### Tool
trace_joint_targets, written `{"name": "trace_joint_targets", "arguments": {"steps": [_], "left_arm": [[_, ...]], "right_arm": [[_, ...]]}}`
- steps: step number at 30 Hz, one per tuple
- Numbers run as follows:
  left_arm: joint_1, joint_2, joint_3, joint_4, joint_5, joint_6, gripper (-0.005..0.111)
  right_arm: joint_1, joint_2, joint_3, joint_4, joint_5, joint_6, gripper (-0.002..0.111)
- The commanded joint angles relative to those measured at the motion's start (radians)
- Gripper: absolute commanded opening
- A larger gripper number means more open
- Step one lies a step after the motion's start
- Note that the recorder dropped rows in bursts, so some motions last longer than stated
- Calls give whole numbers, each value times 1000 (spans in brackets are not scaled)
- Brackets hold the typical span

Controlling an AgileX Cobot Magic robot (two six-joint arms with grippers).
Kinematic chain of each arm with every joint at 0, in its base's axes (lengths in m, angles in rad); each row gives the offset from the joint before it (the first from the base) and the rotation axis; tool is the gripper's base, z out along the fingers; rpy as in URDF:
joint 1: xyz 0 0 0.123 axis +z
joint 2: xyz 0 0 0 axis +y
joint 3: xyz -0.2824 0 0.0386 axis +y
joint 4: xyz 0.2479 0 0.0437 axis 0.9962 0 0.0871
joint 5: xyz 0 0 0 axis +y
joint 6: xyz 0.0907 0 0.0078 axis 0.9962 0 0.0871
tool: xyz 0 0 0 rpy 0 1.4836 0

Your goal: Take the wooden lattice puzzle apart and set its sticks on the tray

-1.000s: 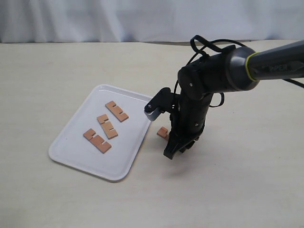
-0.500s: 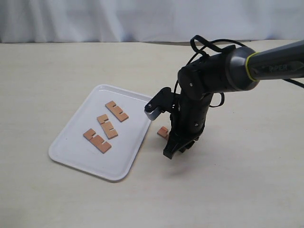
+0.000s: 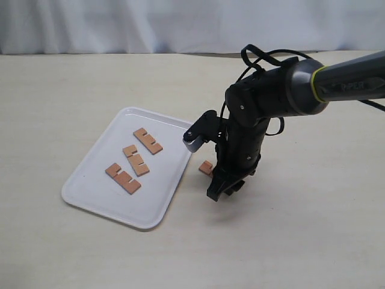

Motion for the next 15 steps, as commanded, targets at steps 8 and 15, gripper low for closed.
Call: {"name": "trace_joint_targets", "arguments": {"steps": [8,15], "left_arm": [[-8,-3,3,2,-6,1,0],[-8,-3,3,2,-6,1,0]], "right_arm": [[0,37,3,10,20,2,35],[0,-6,1,1,35,-25,5]]}}
